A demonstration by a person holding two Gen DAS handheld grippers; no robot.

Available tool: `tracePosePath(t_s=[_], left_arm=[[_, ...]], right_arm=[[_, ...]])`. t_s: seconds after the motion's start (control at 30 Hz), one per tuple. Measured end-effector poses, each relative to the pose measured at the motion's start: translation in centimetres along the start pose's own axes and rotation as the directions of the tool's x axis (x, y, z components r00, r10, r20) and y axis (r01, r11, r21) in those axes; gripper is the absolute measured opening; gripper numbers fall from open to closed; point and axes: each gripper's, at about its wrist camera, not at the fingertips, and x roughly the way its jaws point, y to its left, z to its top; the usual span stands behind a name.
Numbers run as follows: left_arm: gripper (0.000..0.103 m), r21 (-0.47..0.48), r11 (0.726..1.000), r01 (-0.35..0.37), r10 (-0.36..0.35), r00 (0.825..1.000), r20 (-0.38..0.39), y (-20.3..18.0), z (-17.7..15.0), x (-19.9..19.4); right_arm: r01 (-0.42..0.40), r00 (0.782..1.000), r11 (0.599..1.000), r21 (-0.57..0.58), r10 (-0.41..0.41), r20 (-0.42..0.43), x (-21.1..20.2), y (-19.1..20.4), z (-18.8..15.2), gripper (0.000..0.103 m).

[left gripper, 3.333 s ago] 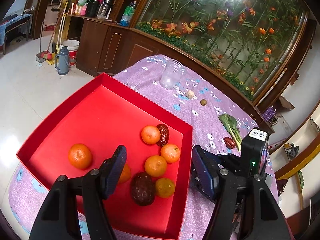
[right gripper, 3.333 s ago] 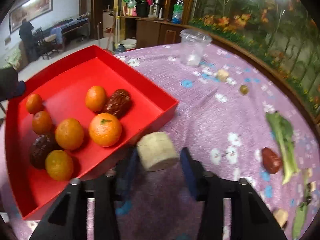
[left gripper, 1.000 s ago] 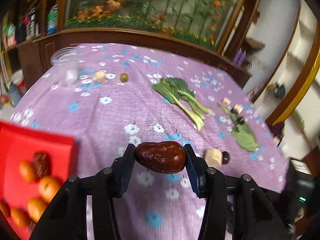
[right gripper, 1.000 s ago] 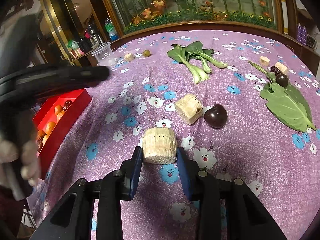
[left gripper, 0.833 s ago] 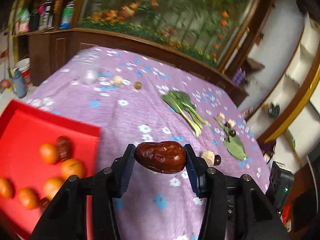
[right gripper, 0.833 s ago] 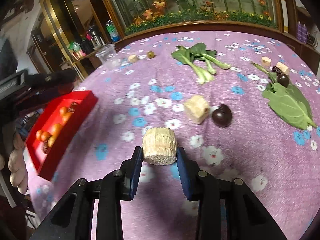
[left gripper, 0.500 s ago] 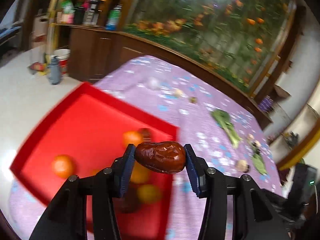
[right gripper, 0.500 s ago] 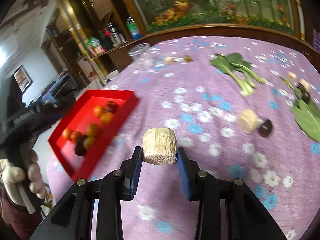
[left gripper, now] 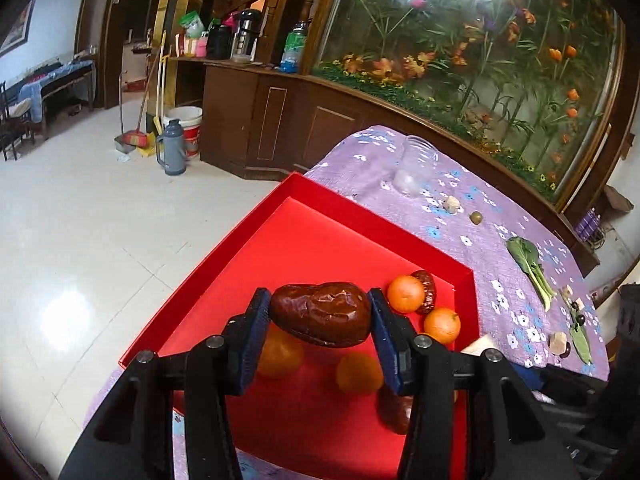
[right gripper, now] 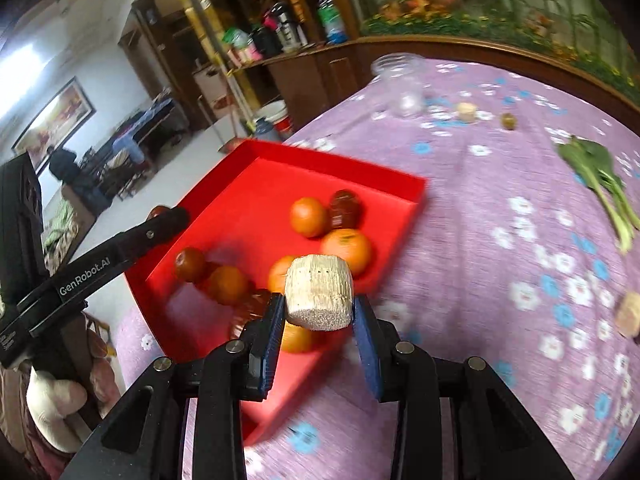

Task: Organize fruits
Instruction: 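Carry the date and roll over the red tray and open both grippers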

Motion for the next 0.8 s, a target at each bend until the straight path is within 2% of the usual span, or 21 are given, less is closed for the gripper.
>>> tracePosePath(t_s=[0.1,0.2,0.3,0.5,0.63,0.8], left_arm=[[0.048,-0.023,1.000,0.009,-0.009,1.000,-0.005,0.9,0.1,0.1],[0.049,-0.058,0.998,0.029,-0.029,1.000,-0.002,1.4,0.3,-0.1],[0.056,-0.091,0.994,0.064,-0.063,0.998,0.016,1.7,0.6,-0.9],[0.067,-0.116,0.990,0.075,-0.069,0.996,0.057,1.5,0.8,-2.5],[0.070,-0.132,0.987,0.093,-0.088,0.995,0.047,1.1,0.8,-2.8],[0.077,-0.123,0.988,0.089,-0.085,0.996,0.041,-0.1,0.6,-3.5]], right_arm=[[-0.002,1.000,1.000,-0.028,0.001,-0.027,1.5,1.4,-0.1,0.038],[0.013,1.000,0.998,-0.066,-0.015,-0.020,1.7,2.5,0.0,0.038],[0.009,1.000,0.996,-0.083,-0.011,-0.028,1.8,3.2,-0.2,0.039],[-0.014,0.999,0.993,-0.119,0.009,-0.040,1.4,4.3,-1.0,0.039],[-0.024,0.999,0.994,-0.111,0.021,-0.033,0.6,4.2,-1.3,0.045],[-0.021,1.000,0.995,-0.093,0.020,-0.011,-0.8,3.7,-1.8,0.046]])
